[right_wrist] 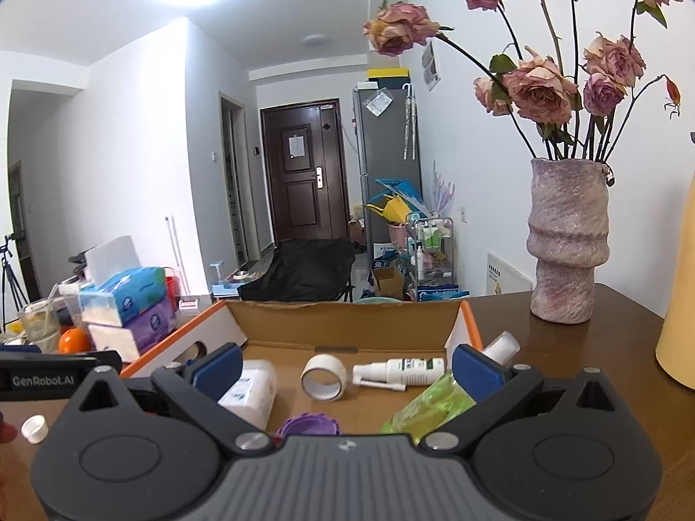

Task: Organize rigid objects
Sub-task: 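Withdraw both tools from the box back over the table, then grasp the white bottle cap with the left tool while the right tool approaches the lint brush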

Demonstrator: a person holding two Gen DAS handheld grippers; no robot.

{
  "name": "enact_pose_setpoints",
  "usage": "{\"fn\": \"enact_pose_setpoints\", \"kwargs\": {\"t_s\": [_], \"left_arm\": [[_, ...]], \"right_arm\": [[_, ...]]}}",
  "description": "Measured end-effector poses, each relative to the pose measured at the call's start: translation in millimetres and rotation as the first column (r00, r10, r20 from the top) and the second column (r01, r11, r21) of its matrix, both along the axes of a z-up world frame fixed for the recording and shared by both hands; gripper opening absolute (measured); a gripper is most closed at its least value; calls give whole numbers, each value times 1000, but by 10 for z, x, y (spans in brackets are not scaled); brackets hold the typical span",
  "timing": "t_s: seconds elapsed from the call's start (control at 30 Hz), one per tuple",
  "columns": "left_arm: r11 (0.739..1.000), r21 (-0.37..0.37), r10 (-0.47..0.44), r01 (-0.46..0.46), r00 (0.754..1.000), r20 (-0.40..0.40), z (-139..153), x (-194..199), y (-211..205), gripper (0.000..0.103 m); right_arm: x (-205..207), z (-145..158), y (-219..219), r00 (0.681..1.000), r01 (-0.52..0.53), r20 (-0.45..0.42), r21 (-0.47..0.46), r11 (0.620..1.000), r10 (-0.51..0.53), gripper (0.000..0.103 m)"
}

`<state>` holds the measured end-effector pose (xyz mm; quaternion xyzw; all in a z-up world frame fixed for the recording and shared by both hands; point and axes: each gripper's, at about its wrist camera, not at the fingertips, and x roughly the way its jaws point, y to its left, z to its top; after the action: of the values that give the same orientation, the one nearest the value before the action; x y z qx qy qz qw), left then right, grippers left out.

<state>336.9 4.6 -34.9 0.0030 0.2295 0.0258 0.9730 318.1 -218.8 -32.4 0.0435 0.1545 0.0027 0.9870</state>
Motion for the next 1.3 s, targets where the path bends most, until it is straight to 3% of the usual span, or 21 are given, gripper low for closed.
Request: {"fn": "enact_pose_setpoints", "kwargs": {"t_s": [0.37,0.77,1.3], "left_arm": [[1000,-3,10,-10,1000,-26,-57,-503,331,103],[1000,7,27,-27,998,-60,-226,-904,675,103],[998,1,63,-63,993,-99,-349,-998,1159,103]], "right_arm": [[-438,-52,305,998,-58,15,-2,998,58,103],[-780,-226,718,987,-154,-42,-26,988,153,103],[-857,-380,1023,975,-197,-119,-53,979,190,103]]}}
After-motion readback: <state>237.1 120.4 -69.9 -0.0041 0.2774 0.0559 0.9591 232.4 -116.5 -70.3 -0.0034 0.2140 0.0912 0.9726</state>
